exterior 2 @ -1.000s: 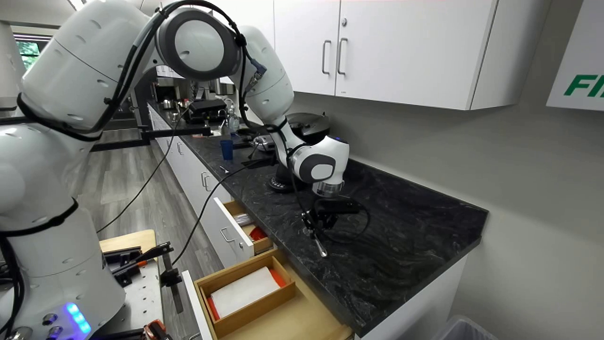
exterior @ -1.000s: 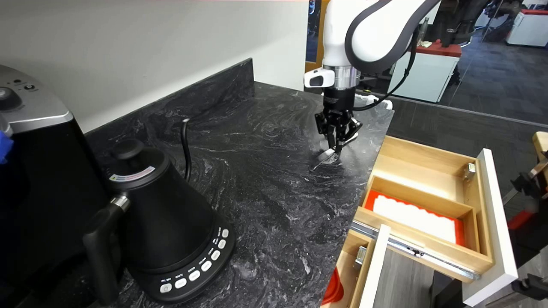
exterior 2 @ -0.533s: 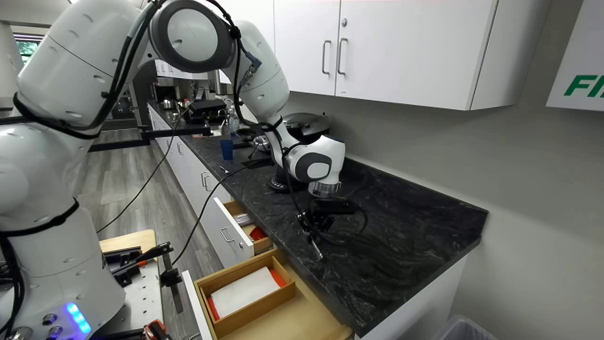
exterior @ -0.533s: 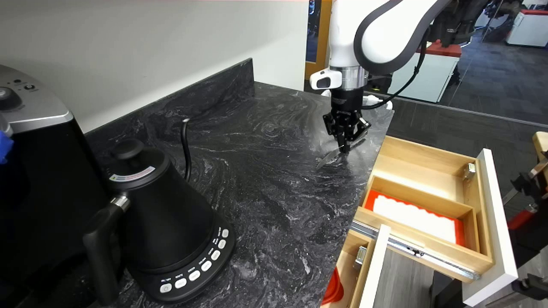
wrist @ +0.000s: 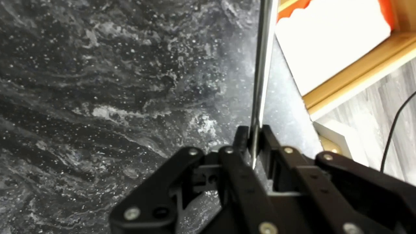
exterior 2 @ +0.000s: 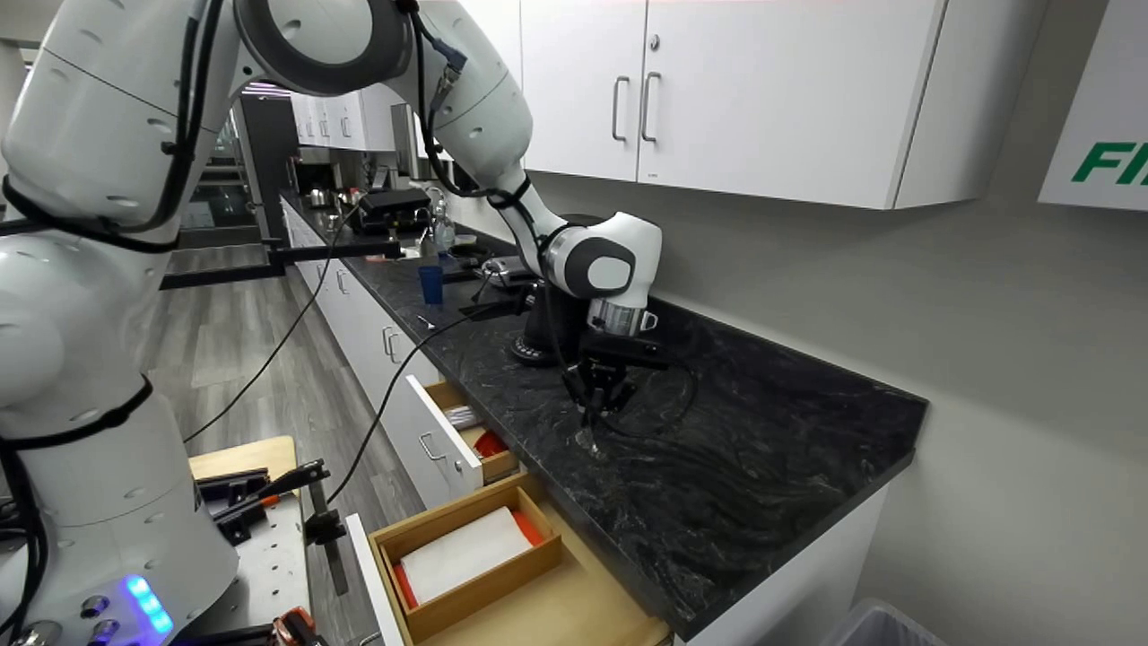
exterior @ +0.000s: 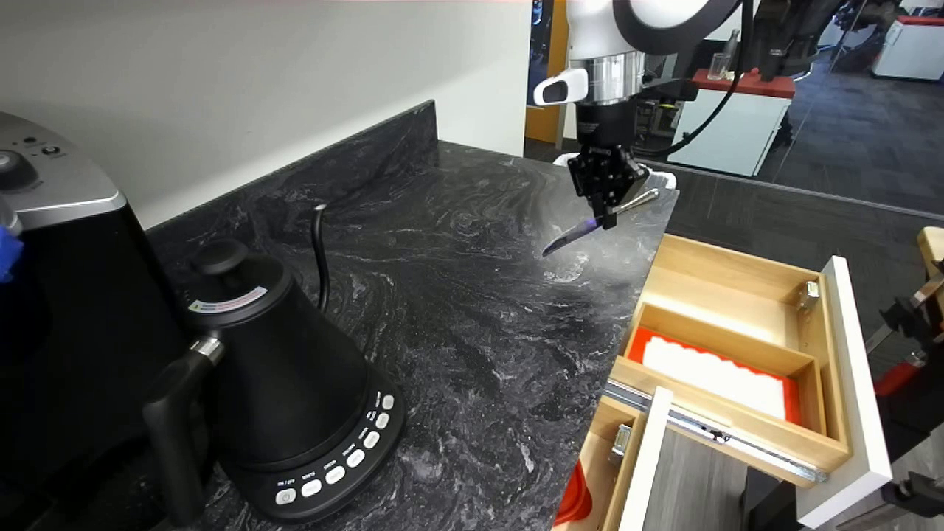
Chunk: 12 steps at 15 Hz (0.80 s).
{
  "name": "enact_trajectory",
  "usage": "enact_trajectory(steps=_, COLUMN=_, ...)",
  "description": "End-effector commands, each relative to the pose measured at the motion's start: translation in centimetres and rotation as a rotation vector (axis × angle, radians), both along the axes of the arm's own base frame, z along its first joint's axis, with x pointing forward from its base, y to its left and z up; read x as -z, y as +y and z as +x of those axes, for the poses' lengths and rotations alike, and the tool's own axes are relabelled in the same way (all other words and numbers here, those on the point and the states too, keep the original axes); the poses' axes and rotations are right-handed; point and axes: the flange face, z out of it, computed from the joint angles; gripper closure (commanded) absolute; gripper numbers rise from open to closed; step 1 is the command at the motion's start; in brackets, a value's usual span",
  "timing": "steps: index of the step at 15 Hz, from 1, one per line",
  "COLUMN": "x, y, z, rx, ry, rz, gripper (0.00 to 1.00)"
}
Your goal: Pick the knife on the counter and put it in the first drawer on the right
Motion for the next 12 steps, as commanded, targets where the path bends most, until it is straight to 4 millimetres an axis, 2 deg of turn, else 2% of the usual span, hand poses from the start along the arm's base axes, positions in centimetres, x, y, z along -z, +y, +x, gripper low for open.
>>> enact_trajectory(steps=1, x=-1.6, y=0.6, z=-0.9, rx=0.124, ry=0.070, rz=0.013, gripper=0.93)
enact_trajectory(steps=9, x=-2.2, y=0.8, z=-1.8, rx=0.405, ry=0.059, rz=-0.023, gripper=0.93)
enact_trajectory(steps=12, x=-2.6, y=1.0, z=-3.3, rx=0.341, ry=0.028, rz=-0.037, gripper=0.93)
